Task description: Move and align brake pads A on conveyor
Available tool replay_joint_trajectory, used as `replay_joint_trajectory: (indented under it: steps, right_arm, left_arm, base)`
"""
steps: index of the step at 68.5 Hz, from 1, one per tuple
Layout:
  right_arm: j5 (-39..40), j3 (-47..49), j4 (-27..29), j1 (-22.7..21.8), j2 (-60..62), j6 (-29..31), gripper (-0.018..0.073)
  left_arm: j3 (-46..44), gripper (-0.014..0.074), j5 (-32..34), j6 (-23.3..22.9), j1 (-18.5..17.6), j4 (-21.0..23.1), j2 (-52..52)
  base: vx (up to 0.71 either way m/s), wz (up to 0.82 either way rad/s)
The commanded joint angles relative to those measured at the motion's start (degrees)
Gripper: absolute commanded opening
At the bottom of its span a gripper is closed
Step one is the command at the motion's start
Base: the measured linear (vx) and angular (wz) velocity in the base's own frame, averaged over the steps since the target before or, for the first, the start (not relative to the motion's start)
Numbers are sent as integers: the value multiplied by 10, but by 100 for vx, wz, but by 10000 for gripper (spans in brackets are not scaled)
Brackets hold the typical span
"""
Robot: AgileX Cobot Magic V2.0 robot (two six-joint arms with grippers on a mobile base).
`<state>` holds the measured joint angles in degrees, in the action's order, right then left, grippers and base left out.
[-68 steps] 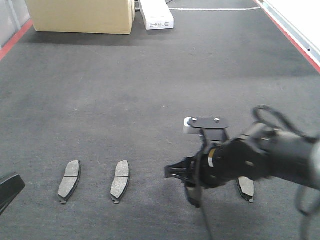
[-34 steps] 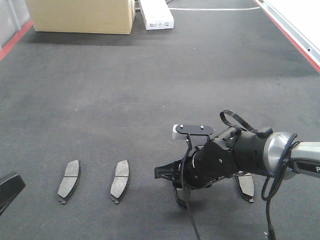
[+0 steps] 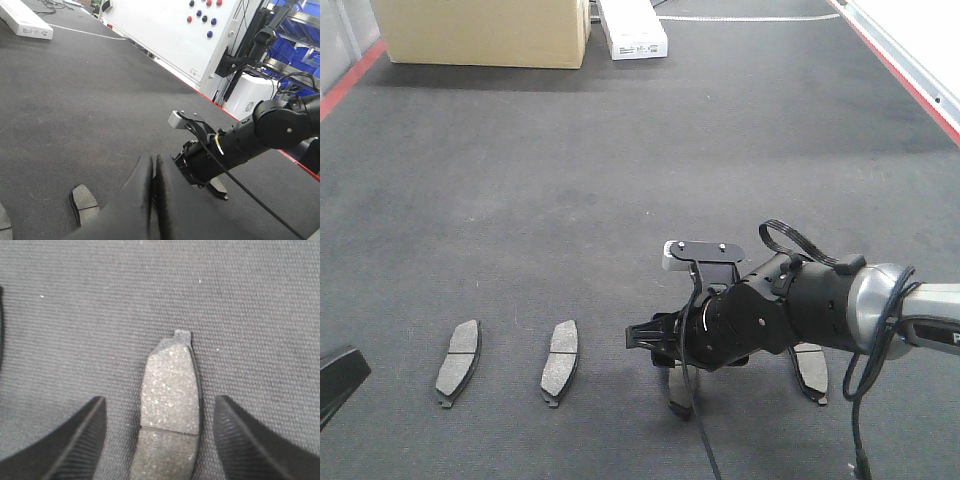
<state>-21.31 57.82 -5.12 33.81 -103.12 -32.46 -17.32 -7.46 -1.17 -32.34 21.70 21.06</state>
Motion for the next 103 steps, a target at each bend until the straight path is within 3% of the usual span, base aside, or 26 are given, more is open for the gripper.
replay_joint_trajectory:
  steps: [1,9,16,30,40,46,65,77,103]
  right_arm:
    - [7,14,-14,-1,45,2,470]
    - [5,-12,-41,-1,97,-7,454]
    - [18,-57,-99,-2,158,-57,406]
    - [-26,-130,-246,-54,287,-178,202]
    - [-74,-167,-303,-94,382,-181,56]
    - [-78,-192,-308,-93,447,-173,-16]
    - [-24,-321,-310,-93,670,-102,-8]
    - [-5,-353,-312,-93,781,-100,-8]
    - [-4,-353,-311,-93,816,-101,-8]
  left_arm:
    - [-16,-8,38,2,-3,3,3]
    - [-16,-8,38,2,-3,3,3]
    - [-16,-8,38,2,-3,3,3]
    - [-16,-8,38,2,-3,3,3]
    - [-16,-8,38,2,-3,3,3]
    - [-16,-8,38,2,-3,3,3]
    - [-16,-8,38,2,-3,3,3]
    - [-16,-8,38,2,-3,3,3]
    - [-16,-8,38,2,-3,3,3]
  base:
    - [0,0]
    - [0,0]
    - [0,0]
    - [0,0]
    - [0,0]
    - [0,0]
    - [0,0]
    - [0,0]
    - [0,0]
